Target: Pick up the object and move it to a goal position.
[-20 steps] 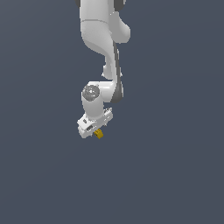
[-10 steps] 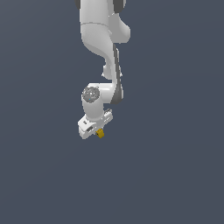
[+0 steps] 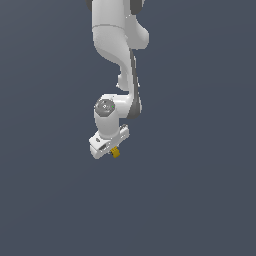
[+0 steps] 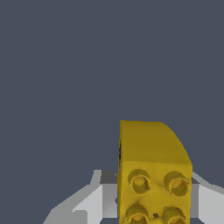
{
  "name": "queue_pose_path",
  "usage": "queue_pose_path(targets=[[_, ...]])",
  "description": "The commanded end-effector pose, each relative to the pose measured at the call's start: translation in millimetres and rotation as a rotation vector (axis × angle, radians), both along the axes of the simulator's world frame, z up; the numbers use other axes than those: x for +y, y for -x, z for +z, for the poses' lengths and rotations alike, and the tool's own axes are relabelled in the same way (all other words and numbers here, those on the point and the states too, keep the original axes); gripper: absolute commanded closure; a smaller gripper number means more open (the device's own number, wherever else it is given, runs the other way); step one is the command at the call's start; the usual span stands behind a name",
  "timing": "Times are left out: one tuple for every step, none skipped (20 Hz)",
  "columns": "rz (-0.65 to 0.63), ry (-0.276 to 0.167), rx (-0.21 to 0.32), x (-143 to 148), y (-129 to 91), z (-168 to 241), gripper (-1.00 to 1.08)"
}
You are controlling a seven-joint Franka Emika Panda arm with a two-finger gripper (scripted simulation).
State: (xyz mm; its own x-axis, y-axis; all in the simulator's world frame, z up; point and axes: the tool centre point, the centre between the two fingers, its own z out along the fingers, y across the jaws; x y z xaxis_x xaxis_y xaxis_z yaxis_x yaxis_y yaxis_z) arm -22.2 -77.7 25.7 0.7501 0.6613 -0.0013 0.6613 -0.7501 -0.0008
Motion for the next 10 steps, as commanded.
queue_pose_path(targets=[[0.001, 0.0, -0.001, 4.8, -3.7, 6.6, 1.08], [0.001, 0.0, -0.001, 7.5, -5.6, 10.2, 1.08], [0.001, 0.0, -0.001, 10.6, -7.8, 14.3, 1.08], [0.001, 0.0, -0.001, 14.0, -10.3, 19.0, 1.08], [0.001, 0.0, -0.001, 17.8, -13.1, 24.1, 1.08], [0.001, 0.0, -0.001, 22.0, -16.1, 29.8, 1.08], [0.001, 0.0, -0.001, 26.5, -19.4, 35.9, 1.08], [0.001, 0.0, -0.001, 31.5, -23.0, 42.5, 1.08], [0.001, 0.0, -0.001, 36.6, -26.8, 49.4, 1.08], [0.001, 0.0, -0.001, 42.0, -30.9, 56.8, 1.08]])
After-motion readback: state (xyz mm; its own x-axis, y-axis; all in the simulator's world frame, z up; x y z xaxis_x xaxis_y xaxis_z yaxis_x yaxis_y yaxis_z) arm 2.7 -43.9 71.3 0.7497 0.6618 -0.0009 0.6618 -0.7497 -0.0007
